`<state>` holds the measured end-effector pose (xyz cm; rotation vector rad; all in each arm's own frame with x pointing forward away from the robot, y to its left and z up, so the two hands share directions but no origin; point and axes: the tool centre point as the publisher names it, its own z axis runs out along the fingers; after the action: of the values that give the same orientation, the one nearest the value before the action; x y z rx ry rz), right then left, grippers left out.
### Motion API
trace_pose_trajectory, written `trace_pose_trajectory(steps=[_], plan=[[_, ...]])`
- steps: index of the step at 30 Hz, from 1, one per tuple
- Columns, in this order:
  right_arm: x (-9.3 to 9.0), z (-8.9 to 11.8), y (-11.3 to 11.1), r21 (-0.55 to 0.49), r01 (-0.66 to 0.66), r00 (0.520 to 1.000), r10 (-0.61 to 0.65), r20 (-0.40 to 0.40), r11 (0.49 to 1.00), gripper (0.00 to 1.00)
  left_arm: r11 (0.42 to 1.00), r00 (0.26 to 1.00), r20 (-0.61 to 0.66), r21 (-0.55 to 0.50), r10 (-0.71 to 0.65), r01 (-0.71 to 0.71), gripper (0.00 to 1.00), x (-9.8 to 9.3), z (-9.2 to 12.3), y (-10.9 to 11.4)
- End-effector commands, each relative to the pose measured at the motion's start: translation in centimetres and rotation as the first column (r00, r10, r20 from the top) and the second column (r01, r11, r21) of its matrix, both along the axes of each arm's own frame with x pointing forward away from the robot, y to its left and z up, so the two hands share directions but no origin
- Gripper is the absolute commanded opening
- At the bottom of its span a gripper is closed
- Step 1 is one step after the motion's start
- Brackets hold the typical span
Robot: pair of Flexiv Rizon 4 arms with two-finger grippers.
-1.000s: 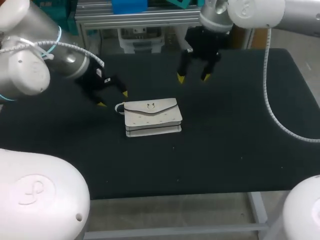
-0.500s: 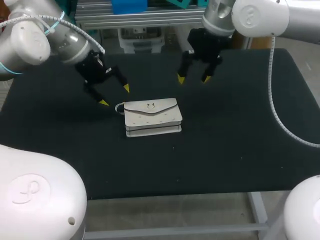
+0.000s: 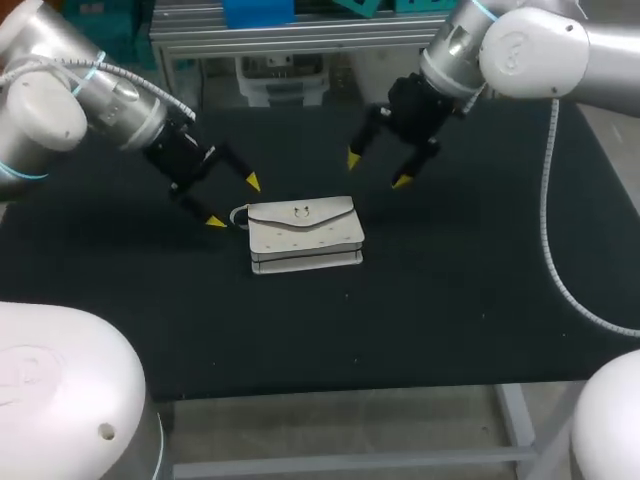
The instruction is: Pick up the bag, open it, inspect its contents, close it, and place it on the opposite side
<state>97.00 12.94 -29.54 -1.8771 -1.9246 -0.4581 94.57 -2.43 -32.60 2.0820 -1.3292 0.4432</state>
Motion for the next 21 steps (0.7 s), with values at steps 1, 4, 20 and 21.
trace_pose_trajectory(steps=[1,4,20,21], plan=[[0.2,-1.2,0.3,0.048,0.047,0.998,-0.045,-0.046,0.998,1.00,0.998,0.999,0.037,-0.063,0.015,-0.012,1.00,-0.5,-0.6,-0.4],[0.2,-2.0,0.9,0.079,0.066,0.993,-0.058,-0.102,0.995,1.00,0.998,0.999,0.052,-0.068,-0.001,0.005,1.00,-0.6,-0.6,-0.9],[0.3,-6.0,3.3,0.183,0.096,0.985,-0.067,-0.158,0.978,0.86,0.994,0.996,0.083,-0.097,-0.039,0.047,0.81,-0.2,-1.3,-2.0],[0.3,-6.4,3.4,0.194,0.102,0.984,-0.070,-0.166,0.976,0.83,0.994,0.996,0.080,-0.097,-0.041,0.049,0.81,-0.2,-1.4,-2.0]])
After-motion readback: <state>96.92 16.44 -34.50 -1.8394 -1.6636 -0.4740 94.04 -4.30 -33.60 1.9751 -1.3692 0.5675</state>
